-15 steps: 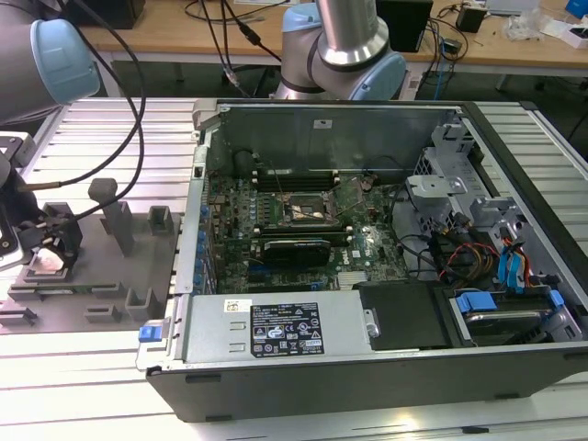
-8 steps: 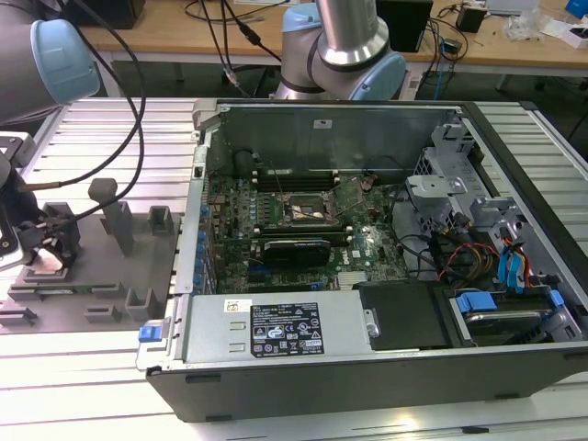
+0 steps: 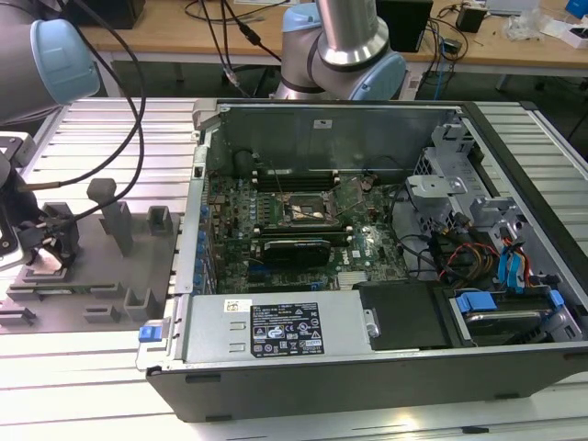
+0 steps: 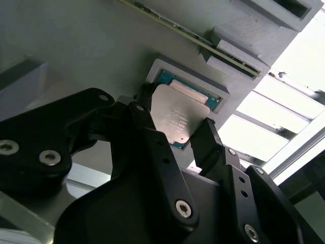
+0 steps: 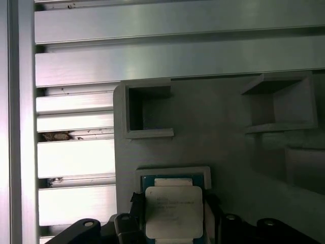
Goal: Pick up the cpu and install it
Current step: 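Pick up the cpu and move it towards the insertion slot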
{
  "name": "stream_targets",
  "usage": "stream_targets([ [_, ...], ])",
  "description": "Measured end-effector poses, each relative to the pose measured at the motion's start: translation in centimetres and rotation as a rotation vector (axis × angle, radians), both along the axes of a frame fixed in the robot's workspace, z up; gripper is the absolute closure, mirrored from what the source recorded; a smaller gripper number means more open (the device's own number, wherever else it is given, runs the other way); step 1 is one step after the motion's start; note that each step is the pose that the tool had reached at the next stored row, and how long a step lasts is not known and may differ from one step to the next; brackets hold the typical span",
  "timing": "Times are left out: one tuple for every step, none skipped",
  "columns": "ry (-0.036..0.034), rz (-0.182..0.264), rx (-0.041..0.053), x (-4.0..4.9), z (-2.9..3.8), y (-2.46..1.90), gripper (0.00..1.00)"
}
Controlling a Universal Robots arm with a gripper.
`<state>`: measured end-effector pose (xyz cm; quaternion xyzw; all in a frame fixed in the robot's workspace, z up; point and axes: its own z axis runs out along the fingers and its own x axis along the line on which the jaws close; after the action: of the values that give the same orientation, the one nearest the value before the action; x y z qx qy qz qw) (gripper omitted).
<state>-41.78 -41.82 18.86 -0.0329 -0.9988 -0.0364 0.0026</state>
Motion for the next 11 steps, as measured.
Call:
stream_targets([
  [0.0004, 0.000, -0.0002, -0.01, 0.12, 0.00, 0.45],
  [0.0004, 0.000, -0.0003, 0.00, 0.24, 0.00, 0.45],
  [0.0003, 0.000, -0.0002, 0.00, 0.46, 0.00, 0.45],
  [0.0002, 0.000, -0.0002, 0.00, 0.51, 0.00, 0.45],
  [0.0000, 0.000, -0.0003, -0.02, 0.50, 0.00, 0.45],
  [-0.0001, 0.000, -0.0002, -0.02, 0.51, 0.00, 0.45],
  [-0.0006, 0.000, -0.0003, -0.03, 0.51, 0.00, 0.45],
  [-0.0015, 0.000, -0.0004, -0.03, 0.52, 0.00, 0.45],
  [-0.0017, 0.000, -0.0003, -0.03, 0.52, 0.00, 0.45],
  [-0.0018, 0.000, -0.0004, -0.03, 0.52, 0.00, 0.45],
  [-0.0019, 0.000, -0.0004, -0.03, 0.51, 0.00, 0.45],
])
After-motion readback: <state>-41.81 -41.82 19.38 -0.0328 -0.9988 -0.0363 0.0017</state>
